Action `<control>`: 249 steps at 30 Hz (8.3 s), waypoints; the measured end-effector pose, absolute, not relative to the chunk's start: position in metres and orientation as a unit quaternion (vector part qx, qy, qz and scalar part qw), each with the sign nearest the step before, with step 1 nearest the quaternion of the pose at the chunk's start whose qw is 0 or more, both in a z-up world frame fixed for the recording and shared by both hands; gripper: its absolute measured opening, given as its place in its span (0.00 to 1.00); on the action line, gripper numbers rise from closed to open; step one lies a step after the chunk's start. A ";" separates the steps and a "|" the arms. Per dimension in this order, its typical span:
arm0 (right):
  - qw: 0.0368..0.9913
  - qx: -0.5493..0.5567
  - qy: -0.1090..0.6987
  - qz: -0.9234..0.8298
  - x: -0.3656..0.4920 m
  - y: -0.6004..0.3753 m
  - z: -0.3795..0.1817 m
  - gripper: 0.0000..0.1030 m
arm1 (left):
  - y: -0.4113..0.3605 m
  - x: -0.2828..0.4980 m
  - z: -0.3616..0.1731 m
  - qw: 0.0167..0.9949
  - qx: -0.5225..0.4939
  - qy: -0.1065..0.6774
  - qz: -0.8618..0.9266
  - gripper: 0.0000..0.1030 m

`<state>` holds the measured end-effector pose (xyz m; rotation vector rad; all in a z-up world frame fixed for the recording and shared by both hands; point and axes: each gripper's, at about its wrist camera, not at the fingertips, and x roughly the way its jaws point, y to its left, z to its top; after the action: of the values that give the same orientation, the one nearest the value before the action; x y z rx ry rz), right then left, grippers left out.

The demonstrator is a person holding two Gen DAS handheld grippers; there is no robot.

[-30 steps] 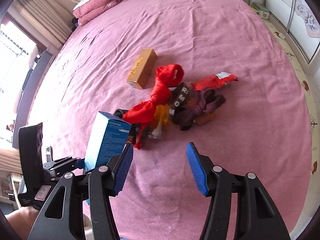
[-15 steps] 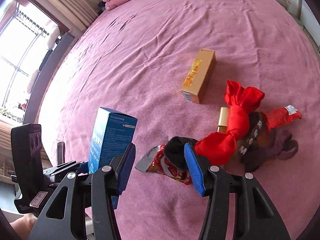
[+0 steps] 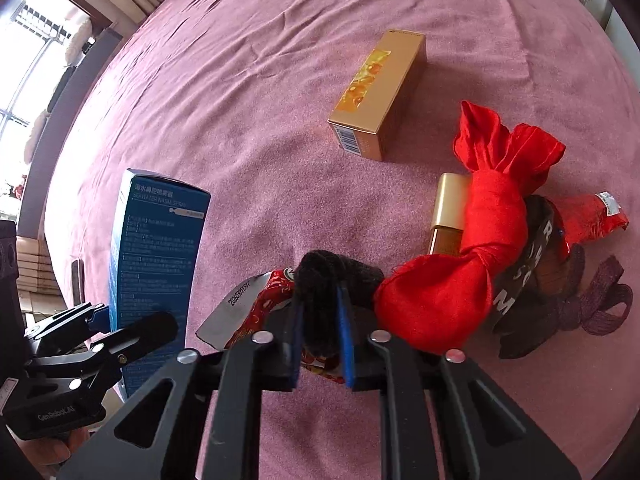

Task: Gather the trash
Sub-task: 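Close the right tool on the black sock while the left tool holds the blue box, then carry the box and sock over the yellow bin and open both tools, then move both tools back to the remaining items on the bed, then close the left tool on the red-white snack wrapper, then close the right tool on the red cloth bundle while the left tool holds the wrapper, then carry the wrapper and red cloth over the yellow bin and open both tools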

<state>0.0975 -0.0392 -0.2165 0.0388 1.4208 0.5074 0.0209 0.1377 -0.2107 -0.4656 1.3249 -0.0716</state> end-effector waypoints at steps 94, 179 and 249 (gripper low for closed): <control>0.801 0.341 0.480 -0.111 -0.039 -0.684 -0.121 0.40 | -0.512 0.089 -0.142 0.717 0.076 0.595 -0.354 0.73; 0.730 0.109 0.645 0.199 0.129 -0.130 -0.188 0.42 | 0.096 0.067 -0.236 0.743 -0.260 0.615 0.041 0.35; 0.767 0.304 0.564 -0.028 -0.039 -0.572 -0.149 0.21 | -0.382 0.064 -0.179 0.685 -0.025 0.669 -0.287 0.35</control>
<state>-0.0385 -0.5717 -0.1486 0.6593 1.2252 -0.0601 0.0642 -0.3819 -0.1795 -0.0566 1.4985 -0.6435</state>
